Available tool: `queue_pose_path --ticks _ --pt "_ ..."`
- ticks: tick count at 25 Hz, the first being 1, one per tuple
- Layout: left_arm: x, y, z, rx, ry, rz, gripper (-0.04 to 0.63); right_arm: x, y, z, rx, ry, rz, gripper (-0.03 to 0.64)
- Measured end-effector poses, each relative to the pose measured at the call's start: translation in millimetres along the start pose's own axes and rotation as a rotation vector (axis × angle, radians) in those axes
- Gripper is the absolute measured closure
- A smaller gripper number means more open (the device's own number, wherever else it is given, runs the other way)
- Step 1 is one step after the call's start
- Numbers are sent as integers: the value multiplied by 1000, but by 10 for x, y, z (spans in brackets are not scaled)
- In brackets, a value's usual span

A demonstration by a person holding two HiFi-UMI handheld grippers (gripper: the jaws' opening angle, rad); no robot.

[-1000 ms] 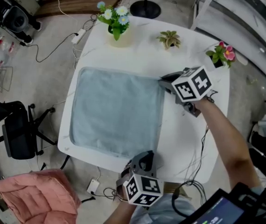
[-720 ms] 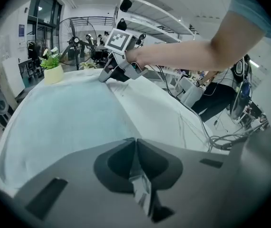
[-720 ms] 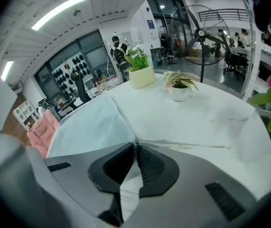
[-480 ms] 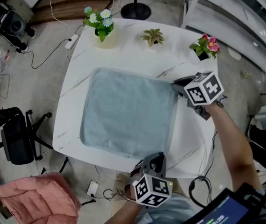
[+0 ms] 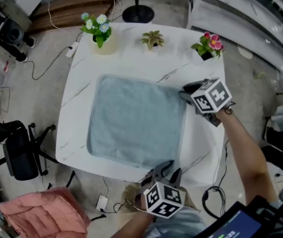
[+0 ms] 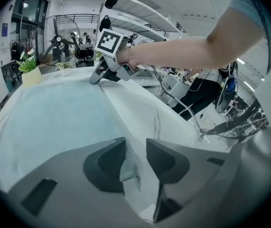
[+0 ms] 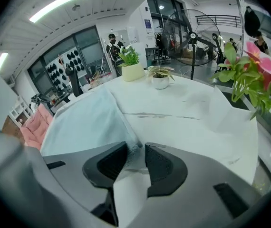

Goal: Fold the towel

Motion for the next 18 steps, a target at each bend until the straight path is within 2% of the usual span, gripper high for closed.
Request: queue_pose_path --ticks 2,4,6,9,13,14,16,18 --pt "-122 -72 -10 -46 52 -22 407 -58 -34 -2 46 -60 -64 397" --pt "-334 -173 17 -98 99 -71 363 -194 -75 -3 101 -110 -149 365" --pt "-598 -318 129 -128 118 -144 345 -386 -127 -10 144 -122 -234 345" --pt "-891 -512 292 -105 163 -203 341 -736 -230 20 182 -100 -338 342" --pt "-907 -521 250 -27 350 -143 286 -1019 -206 155 225 -4 -378 342" --pt "-857 -498 224 -40 413 -138 276 -1048 -159 203 236 26 -374 344" --pt "-742 -454 188 -117 564 -131 275 -1120 -43 327 271 91 -379 345" --pt "-642 -403 226 -175 663 -118 276 -1210 72 479 315 157 -399 348"
Point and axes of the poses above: the fingertips, and each gripper's own axes: x forward along the fingers, z to its left, y out of its underside, the point moved 8 cm from there along -x, backward along the fingers, and after that the axes turned 5 degrees about -y, right-handed, at the moved point
